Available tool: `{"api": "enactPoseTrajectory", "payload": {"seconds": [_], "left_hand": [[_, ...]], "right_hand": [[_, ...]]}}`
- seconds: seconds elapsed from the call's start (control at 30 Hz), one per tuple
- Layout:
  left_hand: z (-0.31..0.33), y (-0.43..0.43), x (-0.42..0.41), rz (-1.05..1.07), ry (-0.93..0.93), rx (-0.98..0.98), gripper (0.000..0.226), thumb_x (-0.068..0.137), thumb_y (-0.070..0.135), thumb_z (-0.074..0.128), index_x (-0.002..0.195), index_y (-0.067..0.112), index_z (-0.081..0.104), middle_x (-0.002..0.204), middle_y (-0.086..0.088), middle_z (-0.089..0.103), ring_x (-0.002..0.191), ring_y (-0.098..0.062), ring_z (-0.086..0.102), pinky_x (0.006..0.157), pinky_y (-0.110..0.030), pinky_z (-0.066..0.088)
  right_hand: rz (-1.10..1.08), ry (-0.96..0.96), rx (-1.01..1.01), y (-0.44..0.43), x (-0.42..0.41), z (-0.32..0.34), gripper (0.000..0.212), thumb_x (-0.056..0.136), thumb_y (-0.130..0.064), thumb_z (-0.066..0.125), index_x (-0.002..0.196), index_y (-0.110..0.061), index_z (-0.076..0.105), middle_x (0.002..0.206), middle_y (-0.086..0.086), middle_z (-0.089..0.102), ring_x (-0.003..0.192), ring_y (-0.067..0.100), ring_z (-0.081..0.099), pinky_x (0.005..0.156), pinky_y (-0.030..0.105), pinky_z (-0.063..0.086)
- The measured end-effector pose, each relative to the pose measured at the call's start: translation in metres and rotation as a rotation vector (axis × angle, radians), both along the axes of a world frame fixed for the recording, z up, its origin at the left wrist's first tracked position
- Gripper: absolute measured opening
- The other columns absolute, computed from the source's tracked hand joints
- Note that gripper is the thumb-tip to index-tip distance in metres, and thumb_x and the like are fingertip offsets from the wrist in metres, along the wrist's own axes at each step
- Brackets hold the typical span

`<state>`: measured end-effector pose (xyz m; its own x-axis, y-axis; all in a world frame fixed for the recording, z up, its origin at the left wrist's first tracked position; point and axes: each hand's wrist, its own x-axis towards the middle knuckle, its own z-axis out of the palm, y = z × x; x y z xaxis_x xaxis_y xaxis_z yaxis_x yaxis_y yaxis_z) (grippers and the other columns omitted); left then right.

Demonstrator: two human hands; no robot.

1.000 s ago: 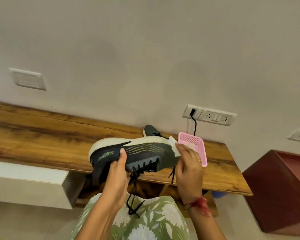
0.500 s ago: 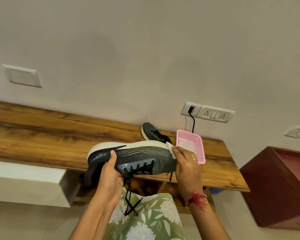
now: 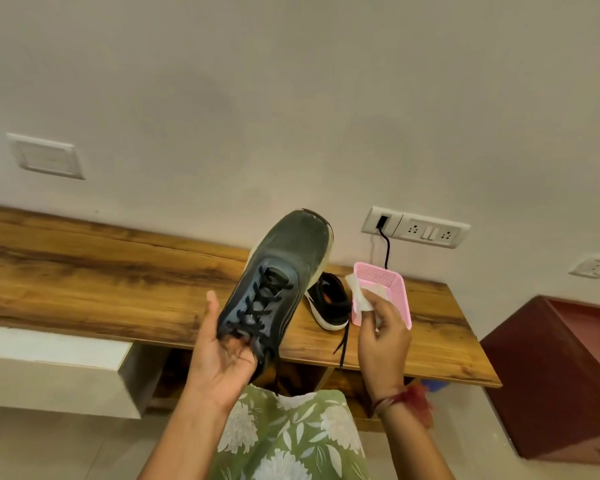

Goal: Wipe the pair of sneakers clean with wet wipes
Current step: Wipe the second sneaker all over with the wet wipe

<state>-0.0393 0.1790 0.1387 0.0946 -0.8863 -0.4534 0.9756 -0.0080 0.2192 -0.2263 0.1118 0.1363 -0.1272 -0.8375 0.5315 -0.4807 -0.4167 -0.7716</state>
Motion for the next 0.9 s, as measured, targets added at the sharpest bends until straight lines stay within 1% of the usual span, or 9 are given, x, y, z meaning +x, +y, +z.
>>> {"api": "enactPoseTrajectory", "payload": {"seconds": [0.07,0.13,0.2,0.27,0.37,0.47,0.6,0.77,0.9], "left_hand": [[0.006,-0.002,-0.002,-0.014,0.034,-0.102,0.082,0.045,0.021,0.094,0.117,0.001,0.060,0.117,-0.024,0.065,0.105,-0.033,0.066,0.085,-0.048,0.053],[0.007,-0.006,-0.004,-0.064,0.019,-0.142,0.106,0.021,0.003,0.097,0.120,-0.002,0.059,0.115,-0.026,0.065,0.104,-0.032,0.066,0.081,-0.042,0.056],[0.006,-0.008,-0.007,-0.086,-0.033,-0.105,0.110,0.014,-0.002,0.095,0.118,-0.005,0.060,0.110,-0.026,0.067,0.096,-0.030,0.069,0.073,-0.039,0.059],[0.007,-0.005,-0.010,-0.108,-0.049,-0.069,0.085,0.040,0.001,0.092,0.119,-0.005,0.060,0.109,-0.025,0.068,0.095,-0.029,0.070,0.074,-0.040,0.059],[0.011,-0.003,-0.015,-0.132,-0.053,-0.052,0.050,0.079,0.016,0.060,0.125,-0.003,0.056,0.113,-0.023,0.067,0.102,-0.027,0.067,0.087,-0.041,0.053],[0.014,-0.002,-0.017,-0.169,-0.206,-0.047,0.052,0.082,0.029,0.056,0.126,0.001,0.056,0.117,-0.019,0.067,0.111,-0.026,0.063,0.099,-0.038,0.048],[0.018,0.001,-0.017,-0.204,-0.417,-0.023,0.048,0.087,0.039,0.052,0.118,0.005,0.063,0.110,-0.016,0.070,0.097,-0.023,0.069,0.092,-0.035,0.050],[0.017,0.003,-0.019,-0.212,-0.307,-0.039,0.057,0.092,0.050,0.042,0.105,0.005,0.074,0.110,-0.017,0.070,0.089,-0.023,0.071,0.083,-0.034,0.057],[0.014,0.004,-0.018,-0.180,-0.216,-0.050,0.058,0.093,0.050,0.039,0.112,0.004,0.069,0.112,-0.019,0.069,0.091,-0.026,0.070,0.090,-0.039,0.053]], "right_hand": [[0.010,-0.133,-0.006,-0.003,0.006,0.015,0.032,0.089,0.003,0.054,0.107,-0.022,0.064,0.098,-0.010,0.064,0.094,0.004,0.059,0.077,0.015,0.048],[0.030,-0.192,-0.035,-0.008,0.013,0.031,0.027,0.091,-0.001,0.054,0.110,-0.018,0.065,0.100,-0.009,0.065,0.093,0.003,0.060,0.073,0.014,0.048],[0.041,-0.191,-0.082,-0.013,0.020,0.045,0.027,0.091,-0.003,0.055,0.109,-0.021,0.065,0.102,-0.012,0.065,0.095,0.001,0.060,0.075,0.017,0.049],[0.053,-0.146,-0.121,-0.020,0.026,0.054,0.030,0.091,-0.002,0.055,0.108,-0.025,0.063,0.102,-0.017,0.063,0.098,-0.001,0.059,0.078,0.019,0.049],[0.036,-0.057,-0.141,-0.030,0.030,0.056,0.034,0.089,0.002,0.053,0.108,-0.025,0.062,0.100,-0.017,0.060,0.097,-0.010,0.055,0.081,0.018,0.048],[0.022,0.002,-0.158,-0.038,0.029,0.054,0.033,0.089,0.003,0.052,0.109,-0.019,0.066,0.102,-0.013,0.060,0.096,-0.013,0.053,0.084,0.029,0.052],[0.046,0.050,-0.181,-0.041,0.032,0.058,0.034,0.088,0.005,0.051,0.112,-0.014,0.066,0.106,-0.007,0.062,0.100,0.004,0.057,0.086,0.039,0.053],[0.107,0.160,-0.264,-0.040,0.039,0.064,0.036,0.084,0.009,0.053,0.113,-0.009,0.066,0.109,0.004,0.066,0.104,0.020,0.059,0.088,0.043,0.051],[0.033,0.020,-0.295,-0.041,0.043,0.075,0.031,0.088,0.004,0.055,0.112,-0.013,0.067,0.104,-0.008,0.062,0.098,0.012,0.060,0.080,0.037,0.054]]}}
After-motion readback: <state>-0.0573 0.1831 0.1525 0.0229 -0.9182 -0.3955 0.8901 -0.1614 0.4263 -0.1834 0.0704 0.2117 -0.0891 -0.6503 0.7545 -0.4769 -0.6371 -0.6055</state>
